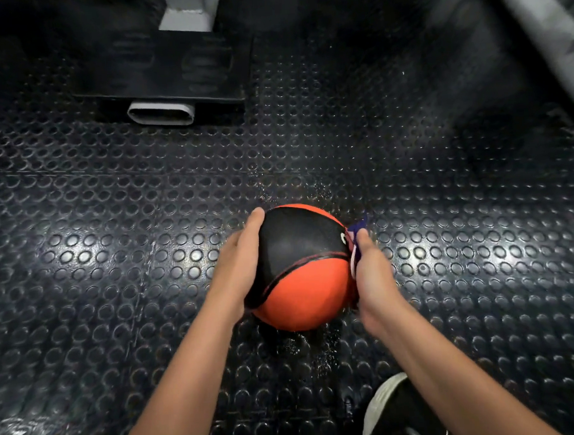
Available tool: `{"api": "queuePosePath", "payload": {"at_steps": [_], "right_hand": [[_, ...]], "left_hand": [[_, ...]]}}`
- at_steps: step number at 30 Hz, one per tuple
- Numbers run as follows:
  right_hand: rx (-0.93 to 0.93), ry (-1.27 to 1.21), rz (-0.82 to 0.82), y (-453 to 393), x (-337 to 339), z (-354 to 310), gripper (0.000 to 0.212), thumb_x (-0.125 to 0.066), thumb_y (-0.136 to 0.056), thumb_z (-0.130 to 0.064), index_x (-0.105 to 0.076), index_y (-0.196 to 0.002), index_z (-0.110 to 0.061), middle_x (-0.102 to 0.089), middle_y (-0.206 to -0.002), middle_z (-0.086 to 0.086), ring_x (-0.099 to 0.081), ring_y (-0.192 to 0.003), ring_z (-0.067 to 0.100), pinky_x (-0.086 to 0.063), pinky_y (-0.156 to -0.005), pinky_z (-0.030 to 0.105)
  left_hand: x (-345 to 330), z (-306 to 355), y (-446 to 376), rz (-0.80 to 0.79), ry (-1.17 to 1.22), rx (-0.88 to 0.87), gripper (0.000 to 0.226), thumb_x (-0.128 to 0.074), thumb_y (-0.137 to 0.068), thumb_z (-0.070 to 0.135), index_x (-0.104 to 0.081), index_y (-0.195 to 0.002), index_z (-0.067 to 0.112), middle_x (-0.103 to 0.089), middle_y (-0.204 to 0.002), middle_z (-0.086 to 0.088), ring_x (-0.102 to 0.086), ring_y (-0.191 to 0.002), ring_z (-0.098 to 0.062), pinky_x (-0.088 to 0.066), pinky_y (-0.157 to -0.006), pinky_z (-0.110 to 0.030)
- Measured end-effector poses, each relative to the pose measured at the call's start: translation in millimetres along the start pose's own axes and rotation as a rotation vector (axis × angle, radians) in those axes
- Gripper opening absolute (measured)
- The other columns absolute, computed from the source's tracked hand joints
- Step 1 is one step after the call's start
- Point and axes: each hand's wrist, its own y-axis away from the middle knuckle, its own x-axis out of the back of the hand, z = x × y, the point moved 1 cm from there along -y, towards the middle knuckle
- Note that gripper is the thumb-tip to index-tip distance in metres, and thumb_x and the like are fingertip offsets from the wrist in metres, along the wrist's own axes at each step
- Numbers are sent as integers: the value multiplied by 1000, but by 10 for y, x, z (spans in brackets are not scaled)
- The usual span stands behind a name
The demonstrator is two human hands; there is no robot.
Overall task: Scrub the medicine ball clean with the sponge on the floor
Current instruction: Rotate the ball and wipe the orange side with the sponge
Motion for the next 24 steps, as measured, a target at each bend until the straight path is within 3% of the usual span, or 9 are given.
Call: {"api": "queuePosePath", "payload": {"at_steps": [4, 6, 8, 11, 14, 17, 20, 22, 24], "right_hand": [[50, 81, 26, 52, 21, 203, 52, -32, -108, -54, -74, -109, -25, -77, -114, 1, -64, -109, 15, -45, -112, 40], [89, 7, 40, 54, -13, 216, 49, -33, -109, -52, -70, -127, -24, -72, -129, -1, -62, -123, 12, -40, -119, 43], [174, -26, 73, 97, -10, 176, 46, -37, -111, -47, -60, -142, -22, -64, -141, -8, -56, -132, 8, -38, -120, 37], [375, 16, 42, 317, -21, 156, 32, -38, -111, -43, -64, -106, -26, -64, -93, -20, -57, -87, 4, -50, -81, 25], [572, 250, -30, 376, -11, 232, 39, -36, -102, -60, -60, -124, -38, -60, -121, -24, -54, -116, -2, -42, -108, 24], [314, 124, -90, 192, -3, 191, 48, -38, -105, -62, -67, -118, -25, -71, -101, -7, -65, -90, 5, -52, -91, 34], [-1, 18, -143, 64, 6, 109, 51, -32, -111, -49, -70, -127, -20, -79, -106, -5, -67, -104, 12, -49, -102, 32], [25, 29, -126, 88, -23, 38, 46, -32, -112, -44, -73, -114, -22, -78, -97, -7, -67, -96, 11, -49, -95, 32], [185, 54, -54, 197, -84, 0, 37, -37, -111, -43, -70, -111, -26, -74, -98, -11, -65, -88, 5, -49, -88, 29]], "left_hand": [[-61, -31, 255, 225, -158, -201, 70, -42, -94, 80, -63, -142, 32, -63, -141, 5, -56, -134, -23, -36, -103, -35], [-127, -63, 361, 263, -85, -371, 69, -42, -93, 76, -64, -142, 32, -61, -146, 12, -52, -138, -13, -33, -104, -28], [-151, -117, 375, 256, -71, -463, 76, -42, -85, 79, -67, -140, 32, -61, -145, 17, -51, -136, -4, -33, -107, -23], [-129, -126, 308, 272, -33, -424, 66, -50, -85, 74, -70, -135, 36, -65, -139, 19, -55, -129, -4, -38, -106, -25], [-62, -115, 257, 243, 21, -366, 53, -58, -88, 69, -73, -129, 38, -68, -131, 20, -59, -125, -6, -42, -107, -28], [-13, -106, 246, 213, 84, -319, 55, -60, -80, 73, -75, -123, 41, -70, -125, 25, -61, -123, -4, -44, -107, -28], [-21, -103, 236, 210, 89, -301, 43, -63, -79, 72, -77, -111, 48, -72, -117, 29, -63, -117, 1, -46, -111, -32], [-8, -73, 179, 211, 95, -296, 13, -67, -89, 62, -77, -95, 57, -72, -106, 35, -64, -113, 3, -47, -110, -33], [22, -34, 132, 180, 101, -303, 12, -66, -93, 56, -76, -88, 59, -74, -103, 34, -66, -113, -1, -48, -111, -37]]}}
